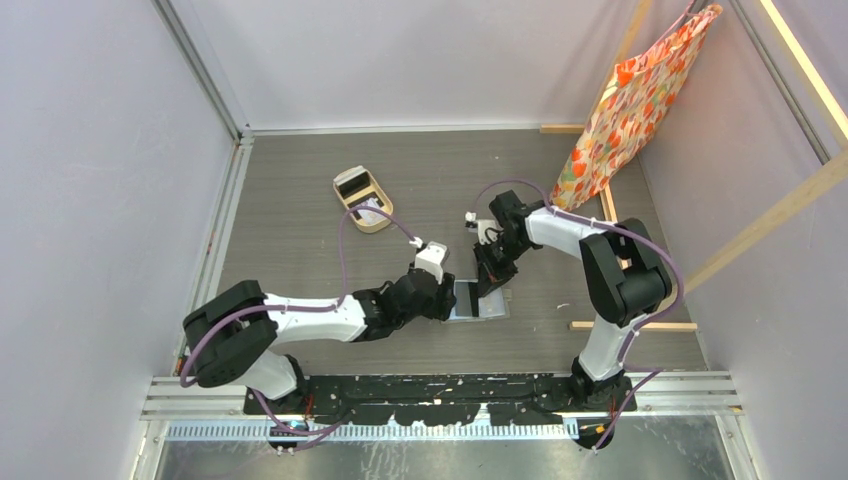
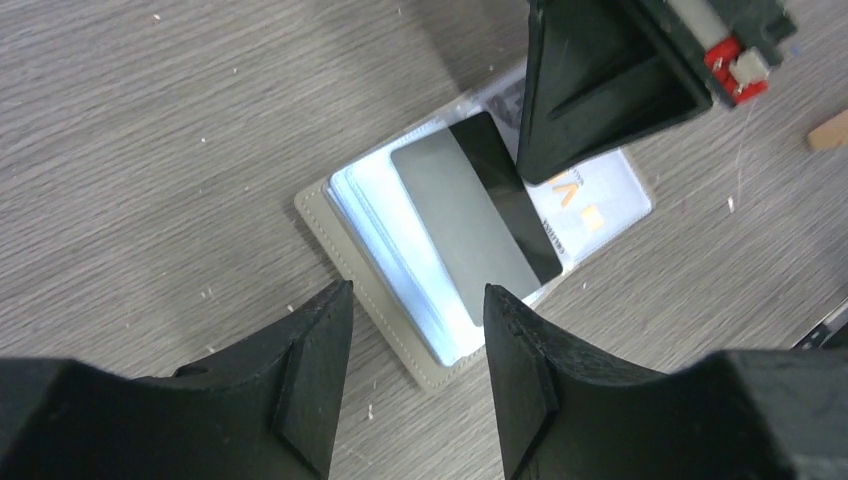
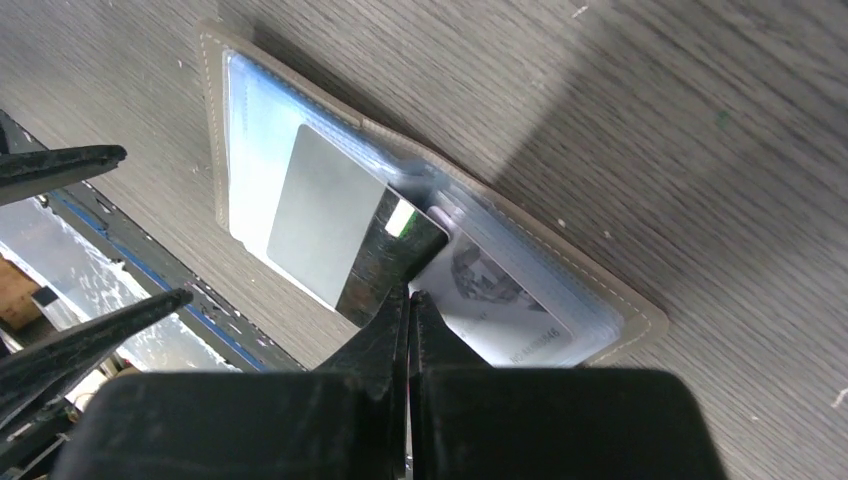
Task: Put the credit cards into the card holder
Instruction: Insert the credit card into the card holder.
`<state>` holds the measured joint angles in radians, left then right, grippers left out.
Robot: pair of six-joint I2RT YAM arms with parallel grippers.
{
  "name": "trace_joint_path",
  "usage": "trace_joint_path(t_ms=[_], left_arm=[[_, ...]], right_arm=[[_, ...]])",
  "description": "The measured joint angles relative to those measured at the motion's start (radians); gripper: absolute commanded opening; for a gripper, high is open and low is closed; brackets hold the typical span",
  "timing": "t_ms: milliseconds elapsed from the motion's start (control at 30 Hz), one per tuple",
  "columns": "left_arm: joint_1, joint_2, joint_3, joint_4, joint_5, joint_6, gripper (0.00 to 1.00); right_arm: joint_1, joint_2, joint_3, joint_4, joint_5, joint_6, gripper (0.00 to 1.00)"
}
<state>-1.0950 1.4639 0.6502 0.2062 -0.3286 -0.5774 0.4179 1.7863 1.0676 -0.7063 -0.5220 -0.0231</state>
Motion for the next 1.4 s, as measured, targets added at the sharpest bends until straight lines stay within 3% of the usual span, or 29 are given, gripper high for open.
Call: trace_joint_path(t_ms=[333, 733, 1033, 1400], left_arm=[[0.09, 0.085, -0.018, 0.07, 0.096, -0.137, 0.54], [0.096, 0.099, -0.025, 0.102, 0.143, -0.176, 0.54], [0.096, -0.002, -0.093, 0.128, 0.15, -0.172, 0.53], [0.142, -0.067, -0.158, 0.246, 0.243, -0.209, 0.54]], right_arm=[[0.024, 0.046, 0.033, 0.008, -0.008, 0.06, 0.01], [0.032, 0.103, 0.085, 0.006, -0.047, 0.071, 0.01], [0.028, 0.098, 0.174, -0.128, -0.079, -0.126, 0.03], [0.019, -0.021, 0.18, -0.226, -0.072, -0.286, 0.04]])
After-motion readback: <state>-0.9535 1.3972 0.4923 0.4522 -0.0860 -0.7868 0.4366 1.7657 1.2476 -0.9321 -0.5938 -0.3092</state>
